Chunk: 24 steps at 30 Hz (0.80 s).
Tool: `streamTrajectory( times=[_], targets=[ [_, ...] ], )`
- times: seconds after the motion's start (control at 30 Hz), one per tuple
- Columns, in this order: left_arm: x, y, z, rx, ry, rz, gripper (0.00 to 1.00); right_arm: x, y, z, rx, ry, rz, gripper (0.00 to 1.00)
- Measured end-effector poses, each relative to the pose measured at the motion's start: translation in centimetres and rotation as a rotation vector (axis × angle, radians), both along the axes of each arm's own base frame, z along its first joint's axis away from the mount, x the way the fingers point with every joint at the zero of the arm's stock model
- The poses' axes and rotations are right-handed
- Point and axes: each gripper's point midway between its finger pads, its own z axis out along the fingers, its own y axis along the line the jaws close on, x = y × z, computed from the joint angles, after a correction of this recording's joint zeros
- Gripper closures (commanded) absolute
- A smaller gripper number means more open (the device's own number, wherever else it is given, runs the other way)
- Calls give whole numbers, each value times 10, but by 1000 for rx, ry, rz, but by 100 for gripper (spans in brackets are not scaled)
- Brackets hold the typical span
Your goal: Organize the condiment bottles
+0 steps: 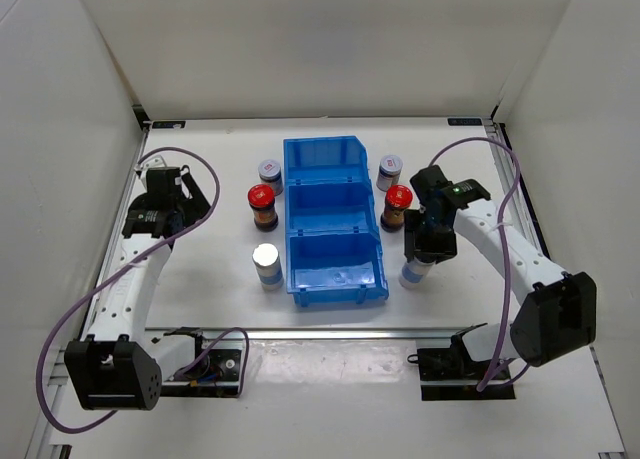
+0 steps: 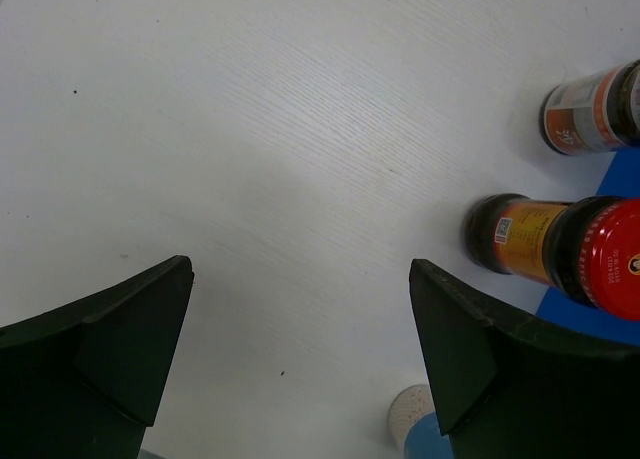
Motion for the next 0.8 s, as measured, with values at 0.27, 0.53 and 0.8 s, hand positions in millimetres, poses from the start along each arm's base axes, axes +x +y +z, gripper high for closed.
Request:
streamTrajectory(
  times=[0.27,0.53,0.8],
  targets=[
    [0,-6,2,-22,-9,-31,5,4,1,28,-19,-13,16,83],
    [0,-12,3,-39,-18,-67,0,35,51,135,103,-280,196,85],
    [4,-23,6,-47,-34,-161,0,14,100,105,90,-124,446,86]
  ],
)
